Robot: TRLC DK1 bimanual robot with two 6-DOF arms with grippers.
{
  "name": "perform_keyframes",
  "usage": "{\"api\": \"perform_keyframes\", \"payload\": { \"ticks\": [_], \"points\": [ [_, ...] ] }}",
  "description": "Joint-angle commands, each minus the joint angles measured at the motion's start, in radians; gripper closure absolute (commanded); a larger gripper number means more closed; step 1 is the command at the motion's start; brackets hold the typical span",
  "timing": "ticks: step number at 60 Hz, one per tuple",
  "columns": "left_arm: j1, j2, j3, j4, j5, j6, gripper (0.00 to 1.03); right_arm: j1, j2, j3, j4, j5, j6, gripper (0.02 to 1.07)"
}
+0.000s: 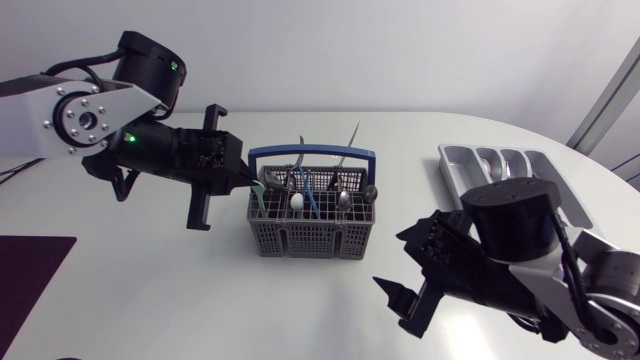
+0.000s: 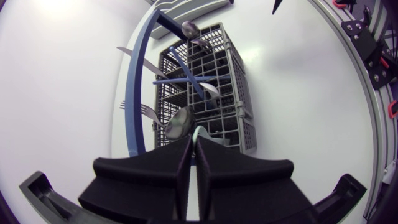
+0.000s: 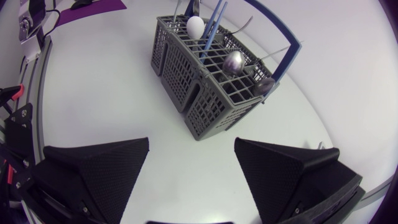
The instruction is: Sort the cutlery from the basket into the organizer compartments.
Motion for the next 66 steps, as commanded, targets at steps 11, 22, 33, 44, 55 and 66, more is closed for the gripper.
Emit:
{"api": "perform_keyframes", "payload": {
  "ticks": [11, 22, 33, 44, 55, 66],
  "points": [
    [0.009, -0.073, 0.032, -0.021, 0.006, -0.029, 1.00, 0.046, -0.044, 0.033, -0.049, 0.040, 0.038, 0.08],
    [0.004, -0.093, 0.030, -0.020, -0.004, -0.127, 1.00, 0.085, -0.050, 0.052, -0.065, 0.068, 0.050, 0.08],
    [-0.002, -0.122, 0.011, -0.018, -0.069, -0.196, 1.00, 0.095, -0.050, 0.077, -0.087, 0.071, 0.052, 0.08],
    [0.003, -0.170, 0.021, -0.038, -0.096, -0.270, 1.00, 0.115, -0.051, 0.088, -0.095, 0.089, 0.052, 0.08],
    [-0.002, -0.212, 0.007, -0.041, -0.155, -0.360, 1.00, 0.115, -0.067, 0.091, -0.107, 0.091, 0.052, 0.08],
    [-0.063, -0.292, 0.006, -0.092, -0.225, -0.565, 1.00, 0.129, -0.087, 0.105, -0.107, 0.103, 0.061, 0.08]
  ]
}}
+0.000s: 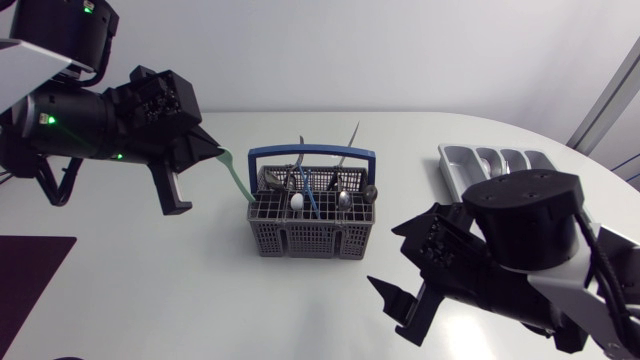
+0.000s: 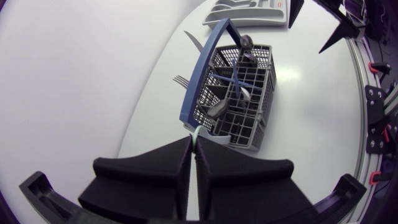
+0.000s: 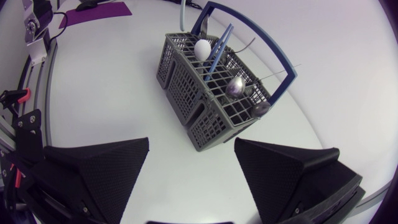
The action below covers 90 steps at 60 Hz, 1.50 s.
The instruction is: Sort the cutlery from the basket into the organizer compartments.
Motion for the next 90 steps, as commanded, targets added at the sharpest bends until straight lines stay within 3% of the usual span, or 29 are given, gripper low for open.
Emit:
{"api": "perform_keyframes", "payload": {
  "ticks": [1, 18, 24, 30, 38, 43, 55, 71, 86, 90],
  "points": [
    [-0.036, -0.058, 0.004, -0.027, -0.013, -0.163, 1.00, 0.008, -0.021, 0.041, -0.013, 0.012, 0.032, 0.08],
    [-0.138, -0.055, 0.034, -0.070, 0.001, -0.588, 1.00, 0.081, -0.029, 0.072, 0.027, 0.104, 0.033, 0.09],
    [-0.131, -0.008, 0.082, -0.076, 0.067, -0.755, 1.00, 0.119, -0.023, 0.097, 0.049, 0.145, 0.033, 0.11],
    [-0.131, 0.017, 0.074, -0.047, 0.116, -0.819, 1.00, 0.134, -0.016, 0.109, 0.066, 0.151, 0.035, 0.13],
    [-0.189, 0.052, 0.033, 0.039, 0.157, -0.931, 1.00, 0.160, -0.016, 0.097, 0.112, 0.187, 0.035, 0.16],
    [-0.234, 0.070, 0.019, 0.082, 0.157, -0.954, 1.00, 0.166, -0.012, 0.092, 0.125, 0.191, 0.035, 0.17],
    [-0.303, 0.139, 0.053, 0.125, 0.159, -0.963, 1.00, 0.174, 0.013, 0.092, 0.204, 0.214, 0.033, 0.32],
    [-0.264, 0.230, 0.123, 0.128, 0.263, -0.983, 1.00, 0.174, 0.085, 0.087, 0.302, 0.236, -0.002, 0.65],
    [-0.250, 0.250, 0.143, 0.125, 0.283, -0.991, 1.00, 0.174, 0.146, 0.092, 0.362, 0.294, -0.038, 0.71],
    [-0.244, 0.255, 0.140, 0.122, 0.295, -0.991, 1.00, 0.176, 0.157, 0.092, 0.379, 0.303, -0.047, 0.80]
  ]
}}
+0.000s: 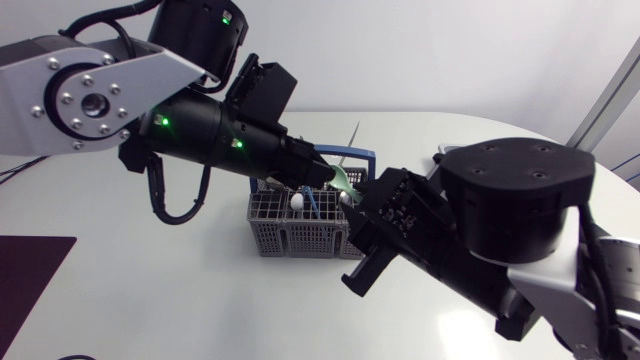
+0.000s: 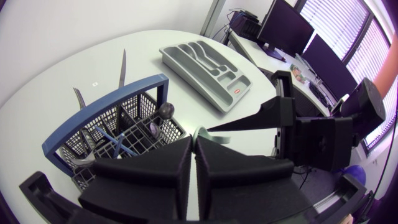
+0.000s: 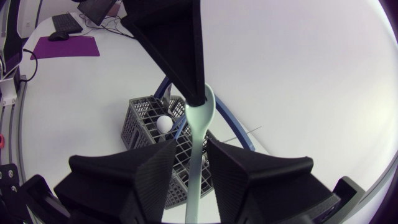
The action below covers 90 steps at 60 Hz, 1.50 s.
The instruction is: Sort the cutlery from the basket into the organizer compartments.
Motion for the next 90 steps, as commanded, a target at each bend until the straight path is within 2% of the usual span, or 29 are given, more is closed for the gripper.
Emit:
{"api": "perform_keyframes", "payload": {
  "ticks": [1, 6, 13, 16, 21, 39, 56, 69, 73, 76, 87, 90],
  "points": [
    [0.015, 0.023, 0.026, -0.001, 0.017, -0.027, 1.00, 0.010, 0.026, 0.003, 0.028, 0.021, -0.025, 0.80],
    [0.023, 0.025, 0.015, -0.001, 0.020, -0.027, 1.00, 0.008, 0.037, 0.005, 0.031, 0.029, -0.025, 0.80],
    [0.032, 0.023, 0.005, -0.001, 0.031, -0.027, 1.00, 0.008, 0.045, 0.003, 0.041, 0.029, -0.027, 0.84],
    [0.032, 0.023, -0.003, 0.001, 0.032, -0.026, 1.00, 0.007, 0.042, 0.000, 0.051, 0.029, -0.027, 0.90],
    [0.032, 0.023, -0.009, 0.001, 0.034, -0.024, 1.00, 0.007, 0.043, 0.000, 0.051, 0.027, -0.028, 0.91],
    [0.024, 0.011, -0.017, 0.004, 0.044, -0.029, 0.88, 0.014, 0.040, -0.010, 0.022, 0.007, -0.035, 0.95],
    [0.024, -0.009, -0.002, 0.004, 0.050, -0.040, 0.84, 0.016, 0.008, -0.029, 0.007, -0.002, -0.038, 0.97],
    [0.119, -0.055, 0.081, 0.001, 0.049, -0.018, 0.64, -0.004, -0.090, -0.086, -0.062, -0.025, -0.056, 0.97],
    [0.153, -0.056, 0.107, 0.002, 0.049, 0.005, 0.57, -0.032, -0.139, -0.106, -0.096, -0.049, -0.065, 0.97],
    [0.175, -0.053, 0.121, 0.002, 0.049, 0.017, 0.56, -0.067, -0.173, -0.119, -0.123, -0.077, -0.068, 0.96],
    [0.182, -0.050, 0.124, 0.021, 0.026, 0.105, 0.54, -0.216, -0.305, -0.162, -0.220, -0.207, -0.119, 0.96],
    [0.164, -0.049, 0.120, 0.019, -0.009, 0.138, 0.51, -0.286, -0.346, -0.178, -0.249, -0.273, -0.143, 0.96]
  ]
}}
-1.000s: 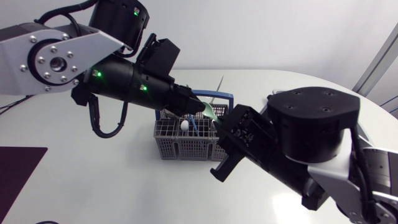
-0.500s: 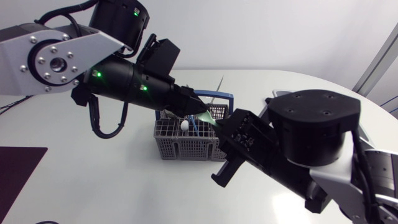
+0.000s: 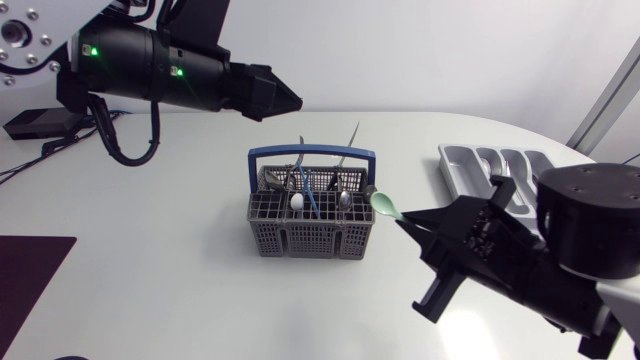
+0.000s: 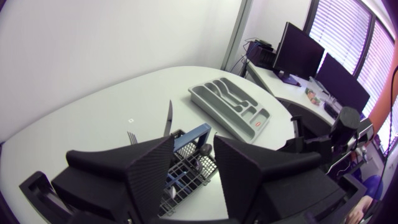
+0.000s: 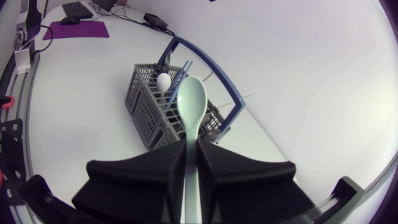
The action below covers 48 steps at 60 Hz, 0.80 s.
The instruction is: Sort the cutlery from the basket into the organizer compartments.
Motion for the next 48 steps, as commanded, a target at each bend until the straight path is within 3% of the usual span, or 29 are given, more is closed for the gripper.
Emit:
{"api": "perform_keyframes", "payload": {
  "ticks": [1, 26, 36, 48],
  "points": [
    [-0.015, -0.004, 0.011, 0.004, -0.022, 0.054, 0.51, -0.084, -0.057, -0.043, -0.034, -0.061, -0.053, 0.96],
    [-0.157, 0.107, -0.035, -0.069, -0.020, 0.059, 0.50, -0.558, -0.216, -0.108, -0.247, -0.489, -0.325, 0.95],
    [-0.189, 0.163, -0.041, -0.069, -0.020, 0.049, 0.50, -0.764, -0.149, -0.106, -0.278, -0.645, -0.457, 0.95],
    [-0.193, 0.183, -0.050, -0.068, -0.020, 0.046, 0.50, -0.948, -0.003, -0.091, -0.272, -0.759, -0.593, 0.95]
  ]
}}
